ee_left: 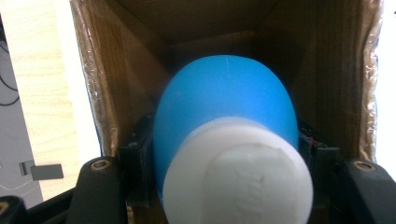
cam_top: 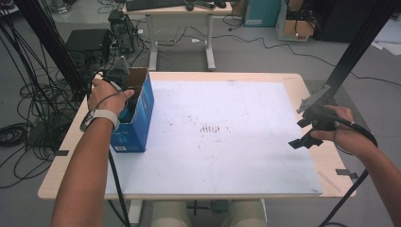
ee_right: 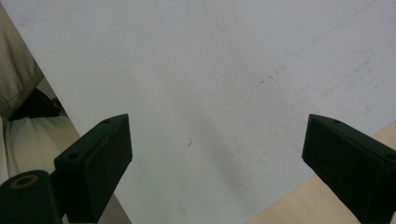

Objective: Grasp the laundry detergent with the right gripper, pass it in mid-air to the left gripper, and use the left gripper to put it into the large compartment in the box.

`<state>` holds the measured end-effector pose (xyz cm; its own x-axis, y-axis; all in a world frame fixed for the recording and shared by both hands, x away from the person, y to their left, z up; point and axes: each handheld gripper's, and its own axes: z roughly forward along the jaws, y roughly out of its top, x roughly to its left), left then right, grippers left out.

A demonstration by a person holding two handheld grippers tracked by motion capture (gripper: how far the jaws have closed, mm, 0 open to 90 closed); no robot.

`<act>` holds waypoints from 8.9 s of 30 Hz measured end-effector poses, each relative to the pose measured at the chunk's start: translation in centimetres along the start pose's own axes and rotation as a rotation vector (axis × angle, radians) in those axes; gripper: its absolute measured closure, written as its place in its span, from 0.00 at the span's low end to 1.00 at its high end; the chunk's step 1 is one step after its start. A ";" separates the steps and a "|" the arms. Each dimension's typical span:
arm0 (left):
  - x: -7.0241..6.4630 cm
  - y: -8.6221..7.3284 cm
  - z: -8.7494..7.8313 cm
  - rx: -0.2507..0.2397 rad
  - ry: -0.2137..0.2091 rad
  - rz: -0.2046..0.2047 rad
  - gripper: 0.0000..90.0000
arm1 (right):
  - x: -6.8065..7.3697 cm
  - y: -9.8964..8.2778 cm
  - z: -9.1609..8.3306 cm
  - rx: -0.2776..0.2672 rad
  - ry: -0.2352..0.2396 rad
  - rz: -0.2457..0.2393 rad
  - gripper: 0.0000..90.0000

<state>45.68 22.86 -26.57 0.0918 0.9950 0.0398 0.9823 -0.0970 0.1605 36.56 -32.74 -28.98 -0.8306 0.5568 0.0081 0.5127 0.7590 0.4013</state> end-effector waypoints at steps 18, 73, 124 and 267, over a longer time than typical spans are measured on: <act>0.0 -0.1 0.0 -0.003 0.002 -0.004 0.41 | 0.0 -0.1 -0.1 -0.002 0.002 0.000 0.09; 0.0 -0.1 0.0 -0.003 0.001 -0.009 0.41 | 0.1 0.0 0.2 -0.010 0.014 0.036 0.09; 0.6 0.0 0.4 0.011 -0.065 -0.009 0.31 | 0.1 -0.1 0.5 -0.002 0.019 0.032 0.09; -15.2 -8.4 -16.0 -0.123 -0.152 1.137 0.10 | 1.4 1.1 -2.0 -0.008 0.005 0.029 0.09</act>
<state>33.41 8.20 -12.72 0.9406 0.3227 0.1051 0.2972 -0.9328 0.2037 35.54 -31.76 -26.72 -0.8163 0.5771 0.0249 0.5353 0.7395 0.4082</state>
